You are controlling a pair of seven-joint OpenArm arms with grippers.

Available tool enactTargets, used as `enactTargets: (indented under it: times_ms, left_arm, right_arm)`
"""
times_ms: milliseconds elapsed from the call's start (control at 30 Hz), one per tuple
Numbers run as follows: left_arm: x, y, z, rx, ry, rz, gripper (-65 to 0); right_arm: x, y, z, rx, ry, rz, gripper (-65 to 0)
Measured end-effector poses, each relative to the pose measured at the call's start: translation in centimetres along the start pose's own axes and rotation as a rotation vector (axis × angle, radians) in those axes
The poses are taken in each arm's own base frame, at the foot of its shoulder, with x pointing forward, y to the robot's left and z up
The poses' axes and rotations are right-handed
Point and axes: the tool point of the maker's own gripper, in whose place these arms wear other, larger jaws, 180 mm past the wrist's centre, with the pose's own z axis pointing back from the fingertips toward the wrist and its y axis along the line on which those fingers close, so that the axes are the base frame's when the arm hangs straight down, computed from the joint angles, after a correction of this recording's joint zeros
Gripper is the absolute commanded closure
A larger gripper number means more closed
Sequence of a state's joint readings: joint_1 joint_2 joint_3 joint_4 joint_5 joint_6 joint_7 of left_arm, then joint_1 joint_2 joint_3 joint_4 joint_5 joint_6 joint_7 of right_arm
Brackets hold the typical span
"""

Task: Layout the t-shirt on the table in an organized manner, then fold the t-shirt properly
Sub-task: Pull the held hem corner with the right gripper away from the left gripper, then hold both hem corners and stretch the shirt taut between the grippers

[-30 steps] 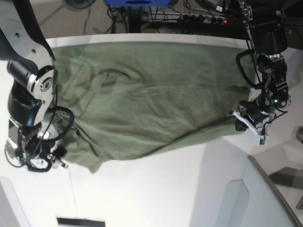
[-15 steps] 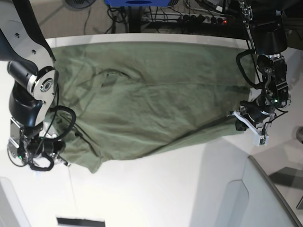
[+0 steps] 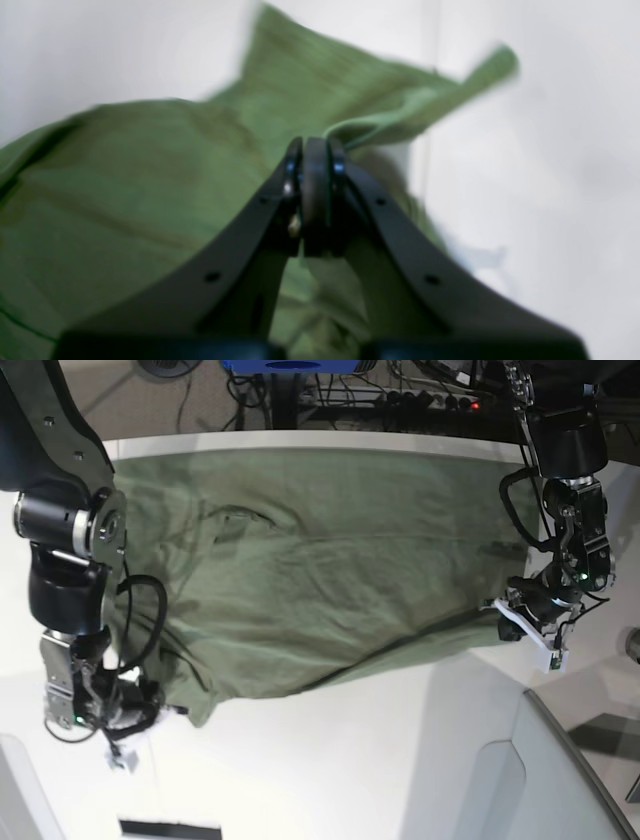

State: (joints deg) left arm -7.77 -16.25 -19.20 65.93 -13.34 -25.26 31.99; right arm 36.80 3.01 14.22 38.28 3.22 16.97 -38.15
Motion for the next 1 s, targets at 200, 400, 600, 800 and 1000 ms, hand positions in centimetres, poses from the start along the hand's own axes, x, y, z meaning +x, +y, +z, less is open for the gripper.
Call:
enactTargets:
  times_ms: [200, 400, 600, 800, 1000]
  left_arm:
    - [0.3, 0.7, 0.3, 0.011, -0.005, -0.006, 0.0]
    - [0.4, 1.1, 0.4, 0.018, -0.004, -0.012, 0.0]
    - [2.1, 0.9, 1.0, 0.021, -0.046, -0.039, 0.0]
    - [3.3, 1.5, 1.3, 0.033, -0.061, -0.062, 0.0]
    - [4.7, 1.8, 1.4, 0.039, -0.092, -0.063, 0.0]
  right_arm:
    - [1.2, -0.1, 0.2, -0.043, -0.037, 0.142, 0.0]
    - [2.1, -0.4, 0.2, -0.072, -0.082, 0.271, 0.0]
    - [2.9, -4.3, 1.2, -0.127, -0.17, 0.277, 0.0]
    - [3.9, -5.8, 1.9, -0.151, -0.204, 0.266, 0.0]
    - [2.9, -6.9, 2.0, -0.154, -0.207, 0.206, 0.0]
